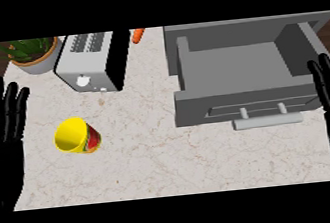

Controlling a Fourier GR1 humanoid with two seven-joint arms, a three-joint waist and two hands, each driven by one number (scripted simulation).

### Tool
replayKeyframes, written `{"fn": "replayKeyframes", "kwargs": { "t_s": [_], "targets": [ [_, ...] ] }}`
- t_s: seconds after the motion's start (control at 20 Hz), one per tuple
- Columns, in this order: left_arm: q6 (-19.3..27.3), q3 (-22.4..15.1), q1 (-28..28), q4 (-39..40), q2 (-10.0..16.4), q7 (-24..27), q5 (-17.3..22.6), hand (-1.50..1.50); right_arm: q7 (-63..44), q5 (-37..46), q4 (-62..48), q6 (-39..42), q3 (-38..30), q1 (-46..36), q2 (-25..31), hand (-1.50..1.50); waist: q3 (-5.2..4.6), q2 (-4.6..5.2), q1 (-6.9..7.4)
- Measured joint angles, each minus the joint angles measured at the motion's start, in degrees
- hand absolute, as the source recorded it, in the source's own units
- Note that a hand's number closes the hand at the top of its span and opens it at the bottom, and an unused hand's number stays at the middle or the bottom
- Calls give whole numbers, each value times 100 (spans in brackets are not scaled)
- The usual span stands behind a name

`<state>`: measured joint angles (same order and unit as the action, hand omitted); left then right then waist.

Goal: Pick up the cup, place it into the drawer and close the drawer

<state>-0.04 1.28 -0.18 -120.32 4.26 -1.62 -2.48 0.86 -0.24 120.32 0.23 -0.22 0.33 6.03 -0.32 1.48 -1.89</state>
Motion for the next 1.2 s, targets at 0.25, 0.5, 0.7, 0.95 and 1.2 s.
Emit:
{"fn": "replayKeyframes", "kwargs": {
  "t_s": [0.25,0.5,0.7,0.95,1.2],
  "targets": [
    [-819,-58,-12,213,236,253,787,-150,5,38,-8,-83,-43,-34,-69,-150,19,-106,128],
    [-1575,-30,264,349,360,-94,2153,-150,-248,169,-48,49,14,-72,121,-150,23,-135,188],
    [-2063,429,277,776,669,-267,3053,-150,-354,142,-205,178,-66,-203,238,-150,27,-141,197],
    [-2360,691,129,1415,787,-260,3286,-150,-287,95,-541,310,-189,-437,275,-150,29,-145,194],
    [-2573,897,152,2245,771,292,2796,-150,-150,104,-539,394,-206,-312,246,-150,31,-145,183]
  ]
}}
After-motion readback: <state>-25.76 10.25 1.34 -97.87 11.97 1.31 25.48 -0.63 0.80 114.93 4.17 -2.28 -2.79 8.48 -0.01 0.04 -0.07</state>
